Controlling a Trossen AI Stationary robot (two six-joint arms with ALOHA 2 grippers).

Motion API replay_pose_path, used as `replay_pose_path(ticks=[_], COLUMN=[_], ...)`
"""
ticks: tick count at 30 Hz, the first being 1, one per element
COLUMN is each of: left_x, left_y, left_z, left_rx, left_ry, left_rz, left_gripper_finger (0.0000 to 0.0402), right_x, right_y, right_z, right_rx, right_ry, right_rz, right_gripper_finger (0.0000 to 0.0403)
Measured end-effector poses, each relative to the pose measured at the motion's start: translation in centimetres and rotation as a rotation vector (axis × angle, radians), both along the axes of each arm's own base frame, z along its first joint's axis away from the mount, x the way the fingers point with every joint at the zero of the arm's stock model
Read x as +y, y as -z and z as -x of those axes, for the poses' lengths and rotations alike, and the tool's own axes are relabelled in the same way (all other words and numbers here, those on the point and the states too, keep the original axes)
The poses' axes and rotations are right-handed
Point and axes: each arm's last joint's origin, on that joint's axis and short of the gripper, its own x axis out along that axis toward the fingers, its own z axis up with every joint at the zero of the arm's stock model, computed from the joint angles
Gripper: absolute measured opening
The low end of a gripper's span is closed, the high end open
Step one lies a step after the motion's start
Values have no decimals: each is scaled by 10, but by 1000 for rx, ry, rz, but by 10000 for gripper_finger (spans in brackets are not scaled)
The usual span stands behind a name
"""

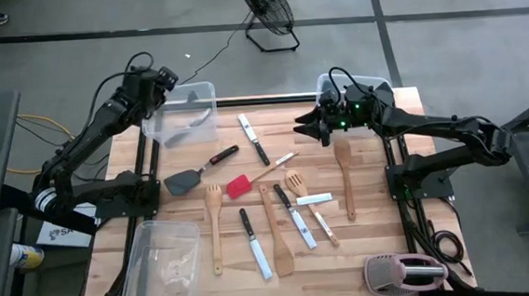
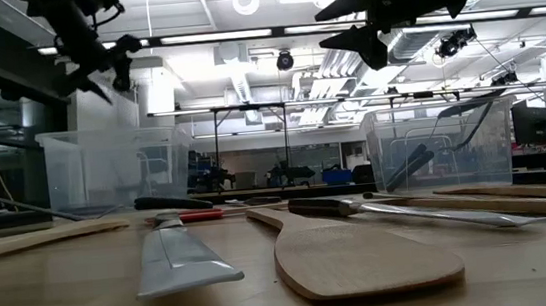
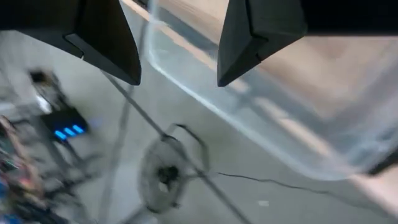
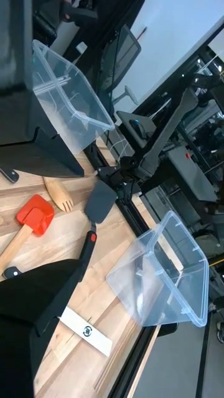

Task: Pick & Place Kitchen Items
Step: Put the black kitchen knife into the top left transparent bin

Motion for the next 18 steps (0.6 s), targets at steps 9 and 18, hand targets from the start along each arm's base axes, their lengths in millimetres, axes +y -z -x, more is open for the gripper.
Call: replay_pose_path(ticks=[9,18], left_x=[-2,-23], left_y=[-22,-18], left_z=[-22,-45], left_rx=[87,141], left_ry=[437,670], left_rz=[-264,-274], left_gripper_finger=[209,209], right_x=[0,0], right_y=[4,4], right_z=[1,1], right_rx=[35,39], right_ry=[0,0], right_rz=[-18,-29], right_gripper_finger=[217,217])
